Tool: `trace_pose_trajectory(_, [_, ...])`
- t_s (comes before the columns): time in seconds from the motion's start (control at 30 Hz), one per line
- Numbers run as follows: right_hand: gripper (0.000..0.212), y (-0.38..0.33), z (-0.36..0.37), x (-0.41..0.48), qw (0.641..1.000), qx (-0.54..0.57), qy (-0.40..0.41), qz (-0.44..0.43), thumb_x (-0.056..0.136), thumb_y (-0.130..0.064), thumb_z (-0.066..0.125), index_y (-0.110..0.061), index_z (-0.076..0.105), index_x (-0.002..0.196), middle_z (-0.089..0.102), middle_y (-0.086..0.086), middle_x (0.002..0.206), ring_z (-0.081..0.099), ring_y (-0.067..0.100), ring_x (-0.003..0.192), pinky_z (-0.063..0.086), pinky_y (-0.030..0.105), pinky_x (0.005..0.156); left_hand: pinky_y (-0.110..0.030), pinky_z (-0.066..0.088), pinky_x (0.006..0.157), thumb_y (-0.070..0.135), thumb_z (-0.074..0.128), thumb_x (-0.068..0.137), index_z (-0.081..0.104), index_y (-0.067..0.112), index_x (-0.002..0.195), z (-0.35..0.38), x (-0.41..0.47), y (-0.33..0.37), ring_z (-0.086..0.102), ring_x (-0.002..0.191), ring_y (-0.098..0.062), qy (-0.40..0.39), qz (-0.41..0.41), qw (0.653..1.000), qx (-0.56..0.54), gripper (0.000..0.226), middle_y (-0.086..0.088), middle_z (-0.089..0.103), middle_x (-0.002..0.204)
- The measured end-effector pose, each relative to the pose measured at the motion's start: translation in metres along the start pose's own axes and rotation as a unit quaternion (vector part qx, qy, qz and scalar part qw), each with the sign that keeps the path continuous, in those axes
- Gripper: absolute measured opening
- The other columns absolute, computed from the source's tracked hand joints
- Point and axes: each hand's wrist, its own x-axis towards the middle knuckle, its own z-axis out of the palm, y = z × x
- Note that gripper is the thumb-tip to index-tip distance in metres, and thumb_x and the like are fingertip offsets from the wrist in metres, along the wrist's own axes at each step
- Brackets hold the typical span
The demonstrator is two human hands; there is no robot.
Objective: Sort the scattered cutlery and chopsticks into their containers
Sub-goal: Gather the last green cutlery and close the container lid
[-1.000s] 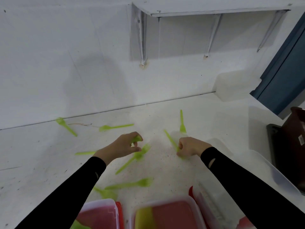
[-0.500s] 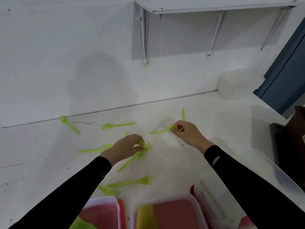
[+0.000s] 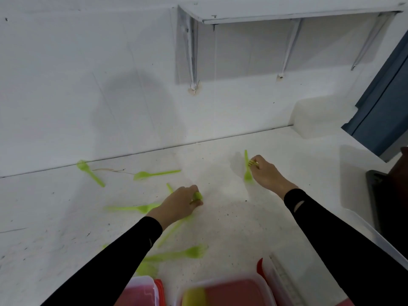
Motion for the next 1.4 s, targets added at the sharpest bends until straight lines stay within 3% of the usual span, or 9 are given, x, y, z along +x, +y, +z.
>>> trace_pose_trajectory(0.13, [0.045,0.015,0.001,0.022,0.959,-0.273,-0.020,-0.080,0.092,-0.010,0.045,-0.016,0.047,0.137,0.046,0.011,0.124,0.055,0.031,0.104,0.043,0.036,0.085,-0.022,0.046,0.074,0.018,0.050,0.101,0.047,0.017,0.095,-0.026,-0.009,-0.010,0.067,0.081,-0.008,0.021,0.000,0.992,-0.121,0.006,0.011,0.071,0.084])
trace_pose_trajectory(0.27, [0.060,0.023,0.002,0.033,0.876,-0.453,-0.043,-0.159,0.090,0.000,0.044,-0.029,0.046,0.142,0.032,0.008,0.144,0.050,0.028,0.110,0.038,0.030,0.079,-0.024,0.055,0.059,0.011,0.049,0.101,0.053,0.009,0.106,-0.050,-0.014,-0.022,0.068,0.061,-0.019,0.098,-0.065,0.949,-0.293,0.006,-0.004,0.065,0.085])
trace_pose_trajectory(0.47, [0.023,0.012,0.016,0.044,0.876,-0.420,0.004,-0.238,0.092,-0.009,0.057,-0.005,0.063,0.114,0.051,0.015,0.130,0.055,0.036,0.105,0.047,0.040,0.074,-0.030,0.042,0.058,0.042,0.064,0.092,0.059,0.009,0.083,-0.063,-0.017,-0.057,0.047,0.055,-0.019,0.183,-0.168,0.936,-0.251,0.034,-0.001,0.052,0.064])
trace_pose_trajectory(0.53, [0.022,-0.009,0.027,0.043,0.884,-0.385,0.003,-0.265,0.095,-0.014,0.055,-0.004,0.059,0.113,0.059,0.011,0.107,0.053,0.033,0.104,0.046,0.041,0.073,-0.030,0.041,0.057,0.041,0.063,0.093,0.061,0.007,0.082,-0.066,-0.019,-0.070,0.047,0.056,-0.020,0.208,-0.194,0.912,-0.296,0.037,0.000,0.056,0.067])
trace_pose_trajectory(0.63, [0.024,-0.053,0.054,0.038,0.914,-0.278,0.003,-0.296,0.094,-0.017,0.052,-0.005,0.052,0.114,0.043,-0.007,0.070,0.049,0.030,0.099,0.041,0.040,0.071,-0.023,0.040,0.049,0.034,0.059,0.097,0.063,0.008,0.087,-0.077,-0.024,-0.091,0.045,0.055,-0.016,0.226,-0.218,0.878,-0.363,0.027,-0.002,0.058,0.074])
trace_pose_trajectory(0.77, [0.029,-0.102,0.104,0.044,0.900,-0.296,-0.015,-0.319,0.096,-0.026,0.046,-0.013,0.048,0.122,0.065,0.004,0.092,0.052,0.032,0.101,0.035,0.041,0.088,-0.024,0.048,0.046,0.034,0.057,0.098,0.063,0.007,0.092,-0.098,-0.034,-0.139,0.045,0.056,-0.017,0.283,-0.293,0.834,-0.373,0.028,-0.005,0.049,0.071])
trace_pose_trajectory(0.93, [0.040,-0.135,0.167,0.064,0.905,-0.269,-0.086,-0.319,0.098,-0.024,0.046,-0.018,0.043,0.136,0.061,0.013,0.115,0.059,0.035,0.106,0.044,0.041,0.087,-0.036,0.045,0.075,0.035,0.056,0.096,0.051,0.008,0.073,-0.115,-0.043,-0.205,0.062,0.078,-0.038,0.264,-0.381,0.877,-0.128,0.036,-0.021,0.064,0.079])
trace_pose_trajectory(1.1, [0.041,-0.157,0.208,0.080,0.893,-0.278,-0.080,-0.344,0.096,-0.028,0.053,-0.013,0.053,0.134,0.051,0.011,0.124,0.057,0.035,0.106,0.040,0.038,0.088,-0.035,0.038,0.094,0.027,0.060,0.095,0.055,-0.002,0.121,-0.109,-0.034,-0.242,0.055,0.114,-0.037,0.269,-0.419,0.859,-0.118,0.039,-0.022,0.063,0.114])
trace_pose_trajectory(1.4, [0.027,-0.152,0.227,0.086,0.905,-0.201,-0.018,-0.374,0.084,-0.018,0.064,0.001,0.064,0.103,0.059,0.014,0.108,0.059,0.035,0.095,0.041,0.036,0.075,-0.030,0.039,0.076,0.019,0.065,0.089,0.052,-0.002,0.115,-0.103,-0.017,-0.244,0.057,0.106,-0.032,0.277,-0.455,0.826,-0.182,0.036,-0.009,0.057,0.110])
